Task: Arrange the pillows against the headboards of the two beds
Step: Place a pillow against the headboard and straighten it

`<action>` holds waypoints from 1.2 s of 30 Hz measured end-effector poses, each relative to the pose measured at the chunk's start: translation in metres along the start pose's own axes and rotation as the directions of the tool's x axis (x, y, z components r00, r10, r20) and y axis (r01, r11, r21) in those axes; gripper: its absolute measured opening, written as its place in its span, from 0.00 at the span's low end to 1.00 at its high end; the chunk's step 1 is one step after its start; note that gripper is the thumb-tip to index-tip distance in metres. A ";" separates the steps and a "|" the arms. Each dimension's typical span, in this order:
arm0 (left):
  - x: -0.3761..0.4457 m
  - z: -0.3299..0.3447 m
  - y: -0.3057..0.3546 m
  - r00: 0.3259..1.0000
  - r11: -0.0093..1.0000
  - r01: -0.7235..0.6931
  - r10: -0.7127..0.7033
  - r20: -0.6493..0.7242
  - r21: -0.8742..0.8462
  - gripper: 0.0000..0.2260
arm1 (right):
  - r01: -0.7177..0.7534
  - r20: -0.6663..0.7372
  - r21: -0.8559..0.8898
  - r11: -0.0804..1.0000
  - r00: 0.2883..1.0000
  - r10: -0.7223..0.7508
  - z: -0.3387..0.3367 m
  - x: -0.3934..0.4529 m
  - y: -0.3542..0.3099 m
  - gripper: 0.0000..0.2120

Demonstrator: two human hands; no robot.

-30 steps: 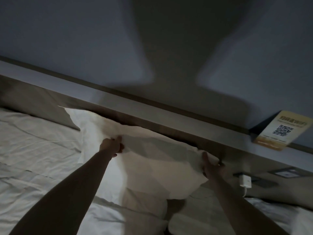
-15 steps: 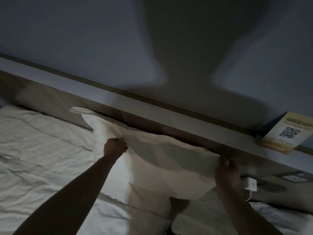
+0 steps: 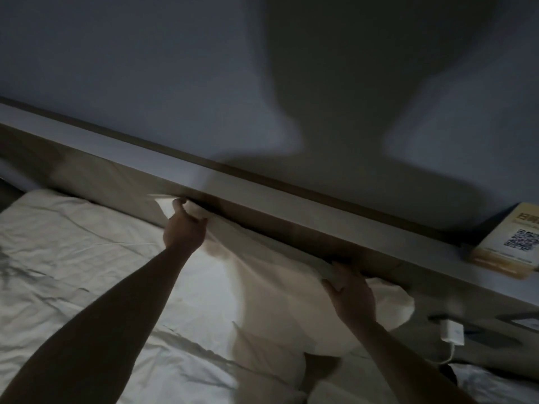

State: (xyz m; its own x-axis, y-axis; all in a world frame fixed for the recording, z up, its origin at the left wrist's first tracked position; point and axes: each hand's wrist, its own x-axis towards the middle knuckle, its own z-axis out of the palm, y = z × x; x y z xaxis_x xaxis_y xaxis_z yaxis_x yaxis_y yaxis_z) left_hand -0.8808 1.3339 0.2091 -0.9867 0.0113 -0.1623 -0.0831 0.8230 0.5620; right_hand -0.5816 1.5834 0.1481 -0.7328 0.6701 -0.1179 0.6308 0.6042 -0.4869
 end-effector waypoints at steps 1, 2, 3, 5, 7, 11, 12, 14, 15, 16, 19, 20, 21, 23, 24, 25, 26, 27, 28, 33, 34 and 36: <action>0.003 -0.002 0.000 0.999 0.998 -0.041 0.042 -0.013 0.044 0.28 | -0.005 0.005 -0.033 0.999 1.000 0.005 0.002 0.006 -0.003 0.20; 0.009 -0.003 -0.002 0.998 0.996 -0.059 0.061 -0.025 0.073 0.28 | -0.021 0.006 -0.039 0.999 1.000 0.021 0.003 0.012 -0.006 0.16; 0.013 -0.006 -0.002 0.996 0.994 -0.074 0.078 -0.040 0.086 0.28 | -0.027 -0.009 -0.034 0.999 1.000 0.027 0.004 0.017 -0.009 0.14; 0.022 -0.014 0.000 0.993 0.986 -0.102 0.108 -0.043 0.131 0.28 | -0.030 -0.074 0.003 1.000 0.997 0.030 0.004 0.026 -0.015 0.12; 0.032 -0.024 0.000 0.990 0.962 -0.131 0.141 -0.024 0.240 0.24 | -0.043 -0.135 0.077 0.996 0.989 0.053 0.005 0.030 -0.021 0.10; 0.049 -0.032 -0.005 0.971 0.881 -0.229 0.236 0.033 0.415 0.15 | -0.042 -0.168 0.156 0.987 0.983 0.069 0.007 0.029 -0.023 0.08; 0.052 -0.033 -0.005 0.962 0.869 -0.261 0.270 0.038 0.421 0.14 | -0.044 -0.172 0.170 0.984 0.982 0.074 0.006 0.029 -0.023 0.07; 0.060 -0.034 -0.005 0.952 0.875 -0.287 0.307 0.013 0.389 0.13 | -0.054 -0.188 0.212 0.976 0.977 0.095 0.004 0.027 -0.025 0.07; 0.063 -0.035 -0.004 0.955 0.889 -0.273 0.297 -0.008 0.368 0.13 | -0.060 -0.204 0.236 0.970 0.973 0.110 0.004 0.026 -0.027 0.08; 0.065 -0.035 -0.004 0.965 0.908 -0.237 0.262 -0.026 0.345 0.14 | -0.061 -0.220 0.257 0.964 0.968 0.120 0.005 0.025 -0.027 0.08; 0.065 -0.030 -0.005 0.990 0.964 -0.122 0.136 -0.044 0.235 0.16 | -0.077 -0.250 0.251 0.965 0.958 0.141 0.008 0.026 -0.030 0.09; 0.064 -0.028 -0.005 0.993 0.980 -0.098 0.107 -0.042 0.173 0.16 | -0.093 -0.252 0.226 0.970 0.956 0.151 0.010 0.028 -0.031 0.08; 0.062 -0.025 -0.006 0.997 0.992 -0.073 0.076 -0.031 0.098 0.18 | -0.108 -0.251 0.210 0.972 0.955 0.160 0.010 0.028 -0.032 0.08; 0.057 -0.019 -0.008 0.999 0.999 -0.049 0.049 0.001 -0.011 0.22 | -0.122 -0.243 0.221 0.968 0.954 0.176 0.009 0.027 -0.034 0.07; 0.054 -0.016 -0.009 0.998 0.998 -0.057 0.058 0.014 -0.034 0.22 | -0.114 -0.246 0.250 0.962 0.953 0.177 0.007 0.025 -0.036 0.06; 0.049 -0.014 -0.010 0.997 0.996 -0.071 0.072 0.019 -0.048 0.22 | -0.102 -0.253 0.289 0.952 0.951 0.179 0.006 0.022 -0.038 0.05; 0.045 -0.011 -0.012 0.996 0.994 -0.089 0.090 0.013 -0.059 0.21 | -0.091 -0.261 0.330 0.940 0.948 0.183 0.005 0.018 -0.039 0.04; 0.039 -0.008 -0.013 0.993 0.991 -0.114 0.114 0.000 -0.067 0.20 | -0.082 -0.266 0.371 0.925 0.945 0.191 0.003 0.014 -0.041 0.06; 0.031 -0.005 -0.015 0.989 0.987 -0.149 0.148 -0.018 -0.068 0.20 | -0.069 -0.266 0.409 0.910 0.945 0.191 0.003 0.010 -0.042 0.08; 0.001 0.008 -0.034 0.936 0.941 -0.332 0.320 0.146 0.067 0.25 | 0.077 -0.230 0.342 0.937 0.973 0.004 0.007 -0.003 -0.041 0.17; -0.002 0.010 -0.039 0.929 0.936 -0.339 0.316 0.193 0.098 0.27 | 0.084 -0.220 0.317 0.945 0.976 -0.013 0.007 -0.003 -0.041 0.17; -0.014 0.010 -0.044 0.928 0.937 -0.335 0.308 0.210 0.104 0.26 | 0.082 -0.191 0.315 0.945 0.981 -0.021 0.004 -0.004 -0.042 0.18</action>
State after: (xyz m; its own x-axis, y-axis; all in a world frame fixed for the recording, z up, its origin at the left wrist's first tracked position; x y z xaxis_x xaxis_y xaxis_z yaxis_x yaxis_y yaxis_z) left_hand -0.8621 1.3031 0.1784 -0.9117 0.3834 -0.1477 0.2670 0.8261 0.4963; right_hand -0.6062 1.5530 0.1658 -0.6837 0.7273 0.0599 0.4562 0.4900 -0.7428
